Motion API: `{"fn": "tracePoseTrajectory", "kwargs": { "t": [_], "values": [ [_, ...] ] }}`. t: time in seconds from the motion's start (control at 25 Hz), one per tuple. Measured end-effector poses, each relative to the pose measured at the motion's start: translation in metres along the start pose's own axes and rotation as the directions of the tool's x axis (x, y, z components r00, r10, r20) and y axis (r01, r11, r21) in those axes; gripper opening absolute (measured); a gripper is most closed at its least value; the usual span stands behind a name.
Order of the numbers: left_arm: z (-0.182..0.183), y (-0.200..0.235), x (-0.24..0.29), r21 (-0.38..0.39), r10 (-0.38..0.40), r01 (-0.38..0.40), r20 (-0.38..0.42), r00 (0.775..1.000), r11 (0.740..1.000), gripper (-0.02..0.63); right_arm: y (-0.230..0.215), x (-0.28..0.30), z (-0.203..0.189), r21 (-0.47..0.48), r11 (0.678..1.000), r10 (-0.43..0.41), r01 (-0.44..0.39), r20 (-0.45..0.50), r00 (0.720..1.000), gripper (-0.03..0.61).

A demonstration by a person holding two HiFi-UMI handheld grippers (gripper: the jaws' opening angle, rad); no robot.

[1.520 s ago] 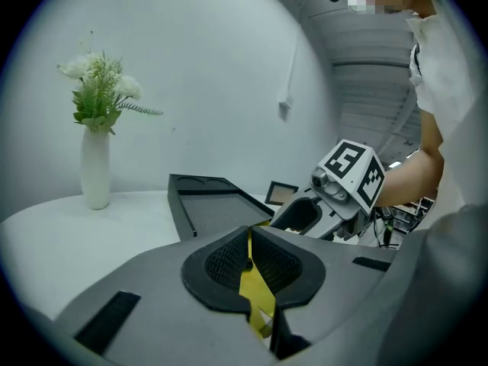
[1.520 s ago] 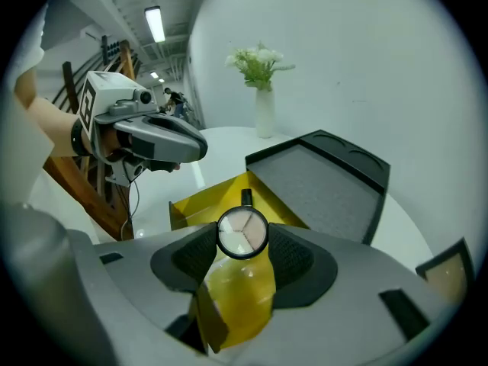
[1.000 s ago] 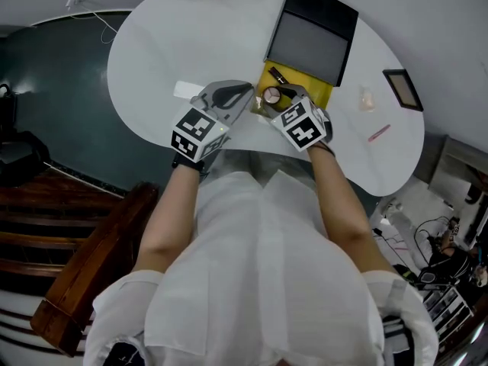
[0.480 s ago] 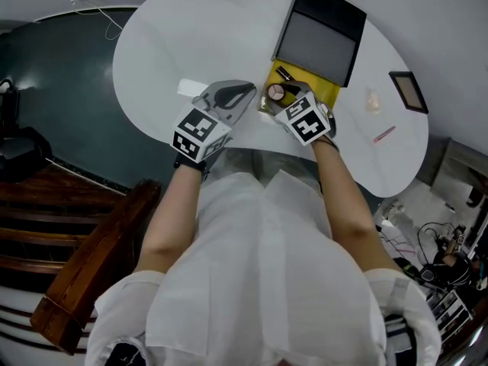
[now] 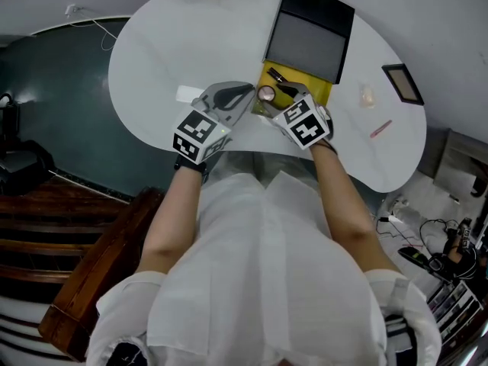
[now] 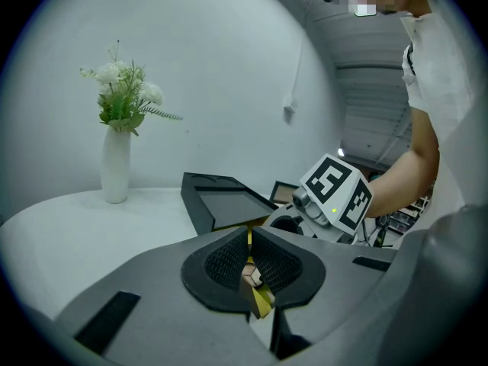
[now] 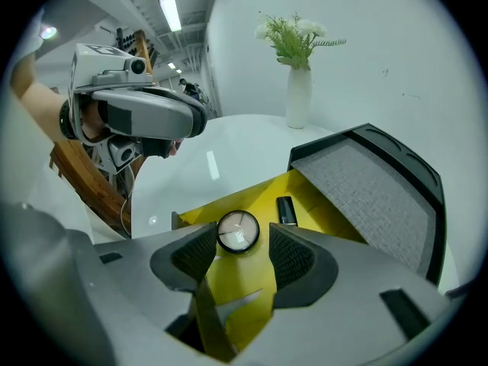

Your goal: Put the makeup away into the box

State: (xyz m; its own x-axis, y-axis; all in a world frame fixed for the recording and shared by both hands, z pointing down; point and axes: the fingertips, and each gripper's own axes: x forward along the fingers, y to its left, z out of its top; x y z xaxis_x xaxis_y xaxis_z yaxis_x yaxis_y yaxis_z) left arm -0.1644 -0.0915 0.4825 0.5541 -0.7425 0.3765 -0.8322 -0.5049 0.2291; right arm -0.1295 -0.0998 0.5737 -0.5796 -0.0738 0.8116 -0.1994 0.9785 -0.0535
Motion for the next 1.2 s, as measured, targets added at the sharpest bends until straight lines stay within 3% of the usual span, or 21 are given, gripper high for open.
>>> {"fn": "tracePoseTrajectory", "kwargs": {
  "t": [0.36,0.6,0.84,1.2],
  "values": [
    [0.017,-0.031,0.036,0.049,-0.099,0.099,-0.009,0.995,0.994,0.026,-0.022,-0.043,-0.018,0.108,0.991,-0.086,0.079,0.059,0.995,0.209],
    [0.029,-0.069,0.070,0.092,-0.197,0.199,-0.027,0.980,0.976,0.026,-0.053,-0.086,-0.053,0.231,0.955,-0.209,0.184,0.089,0.974,0.206],
    [0.038,-0.120,0.095,0.135,-0.299,0.304,-0.055,0.953,0.943,0.026,-0.076,-0.143,-0.105,0.383,0.871,-0.360,0.307,0.072,0.930,0.187],
    [0.042,-0.181,0.154,0.168,-0.400,0.414,-0.111,0.910,0.895,0.026,-0.114,-0.197,-0.200,0.569,0.719,-0.485,0.400,-0.003,0.875,0.187]
  ]
}}
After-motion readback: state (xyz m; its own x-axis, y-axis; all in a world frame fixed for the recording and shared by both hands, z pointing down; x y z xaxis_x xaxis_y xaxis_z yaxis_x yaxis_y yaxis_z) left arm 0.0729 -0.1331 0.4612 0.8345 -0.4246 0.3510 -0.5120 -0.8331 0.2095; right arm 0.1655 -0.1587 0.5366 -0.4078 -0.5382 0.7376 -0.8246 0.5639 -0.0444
